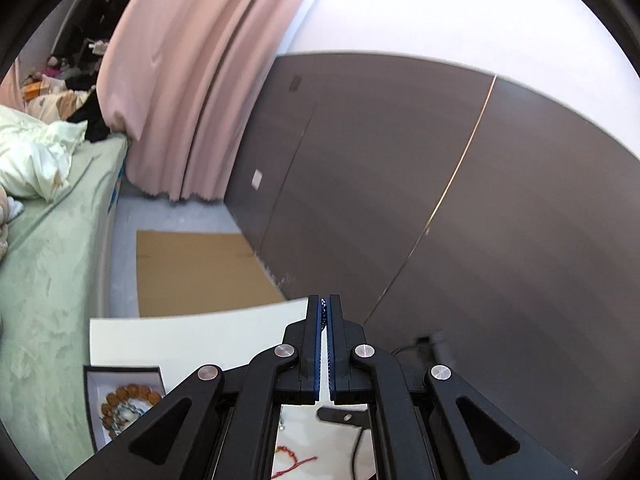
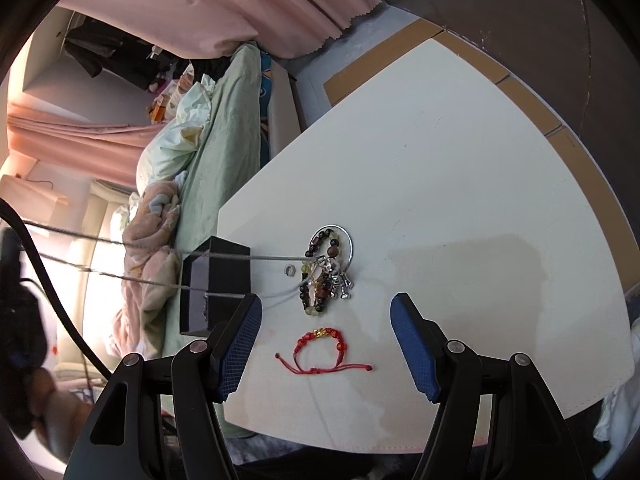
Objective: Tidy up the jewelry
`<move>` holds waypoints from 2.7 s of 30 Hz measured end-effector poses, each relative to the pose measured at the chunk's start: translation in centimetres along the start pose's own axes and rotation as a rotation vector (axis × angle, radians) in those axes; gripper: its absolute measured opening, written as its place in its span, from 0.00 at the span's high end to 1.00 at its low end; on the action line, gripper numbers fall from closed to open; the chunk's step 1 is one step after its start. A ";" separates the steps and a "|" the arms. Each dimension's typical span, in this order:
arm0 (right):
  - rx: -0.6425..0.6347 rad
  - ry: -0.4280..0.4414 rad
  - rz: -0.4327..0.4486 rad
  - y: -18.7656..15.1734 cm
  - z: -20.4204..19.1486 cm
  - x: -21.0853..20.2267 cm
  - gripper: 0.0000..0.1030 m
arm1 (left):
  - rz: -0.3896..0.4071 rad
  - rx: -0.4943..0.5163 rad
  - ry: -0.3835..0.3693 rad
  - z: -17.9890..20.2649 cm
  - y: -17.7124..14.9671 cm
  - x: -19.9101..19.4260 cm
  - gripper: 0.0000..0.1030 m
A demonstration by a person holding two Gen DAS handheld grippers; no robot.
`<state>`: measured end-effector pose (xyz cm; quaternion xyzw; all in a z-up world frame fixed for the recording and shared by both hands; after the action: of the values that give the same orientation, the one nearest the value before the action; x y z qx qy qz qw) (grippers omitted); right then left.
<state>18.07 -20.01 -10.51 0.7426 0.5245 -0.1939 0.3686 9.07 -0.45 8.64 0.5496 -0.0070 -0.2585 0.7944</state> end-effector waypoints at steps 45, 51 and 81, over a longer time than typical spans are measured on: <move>0.031 -0.056 -0.131 0.3 -0.8 8.2 0.81 | 0.200 0.199 0.266 3.9 14.0 -9.4 0.99; 0.031 -0.064 -0.100 0.3 -0.8 7.7 0.95 | 0.180 0.179 0.306 2.0 13.4 -9.0 0.99; -0.236 -0.225 -0.111 -0.3 -4.4 9.1 0.61 | 0.175 0.133 0.344 0.0 13.5 -10.0 0.99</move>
<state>20.78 -10.88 -13.81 0.6376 0.5393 -0.2328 0.4984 5.83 7.27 23.20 0.6341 0.0641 -0.0896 0.7654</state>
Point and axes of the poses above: each gripper's, at about its wrist camera, not at the fingertips, and x roughly the way its jaws point, z to its right, y to its top, the point moved 1 cm from there along x, roughly the way its jaws point, and after that the axes turned 5 degrees about z, right-handed, at the moved point
